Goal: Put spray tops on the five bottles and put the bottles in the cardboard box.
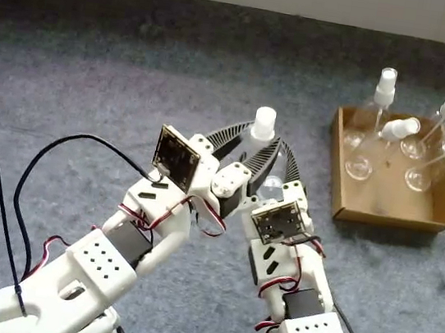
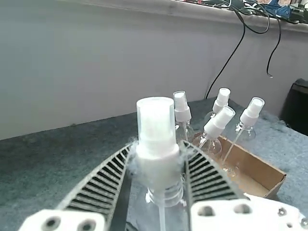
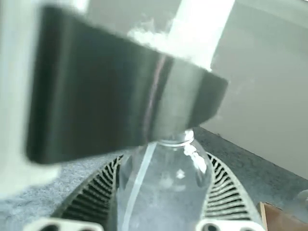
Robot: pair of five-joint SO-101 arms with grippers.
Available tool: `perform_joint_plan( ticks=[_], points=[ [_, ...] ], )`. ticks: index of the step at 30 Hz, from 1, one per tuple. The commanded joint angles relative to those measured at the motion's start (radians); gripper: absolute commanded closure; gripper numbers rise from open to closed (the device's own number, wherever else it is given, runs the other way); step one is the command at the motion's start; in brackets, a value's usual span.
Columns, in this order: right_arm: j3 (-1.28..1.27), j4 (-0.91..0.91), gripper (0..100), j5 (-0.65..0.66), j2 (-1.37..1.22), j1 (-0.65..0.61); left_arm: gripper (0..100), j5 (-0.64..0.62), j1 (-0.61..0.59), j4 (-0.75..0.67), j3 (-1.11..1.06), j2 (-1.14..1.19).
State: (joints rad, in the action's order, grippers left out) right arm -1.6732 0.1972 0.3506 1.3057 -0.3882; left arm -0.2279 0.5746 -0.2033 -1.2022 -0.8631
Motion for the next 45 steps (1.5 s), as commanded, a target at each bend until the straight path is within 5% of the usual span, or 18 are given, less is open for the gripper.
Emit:
perform_joint_plan(
  ticks=[1,19,24,32,45],
  points=[
    [-0.124,-0.03,88.6,0.002,0.01,-0.01,99,0.08,0.024,0.003,-0.016,-0.002],
    [-0.114,-0.033,88.6,-0.124,0.01,-0.004,99,0.095,-0.016,-0.089,-0.116,-0.004],
    [-0.114,-0.033,88.6,-0.124,0.01,-0.004,99,-0.075,-0.053,-0.087,-0.116,-0.004],
    [-0.114,-0.039,88.6,-0.233,0.01,-0.004,99,-0.083,-0.048,-0.089,-0.117,-0.004],
    [-0.114,-0.042,88.6,-0.222,0.01,-0.004,99,-0.078,-0.047,-0.213,-0.179,-0.005]
  ],
)
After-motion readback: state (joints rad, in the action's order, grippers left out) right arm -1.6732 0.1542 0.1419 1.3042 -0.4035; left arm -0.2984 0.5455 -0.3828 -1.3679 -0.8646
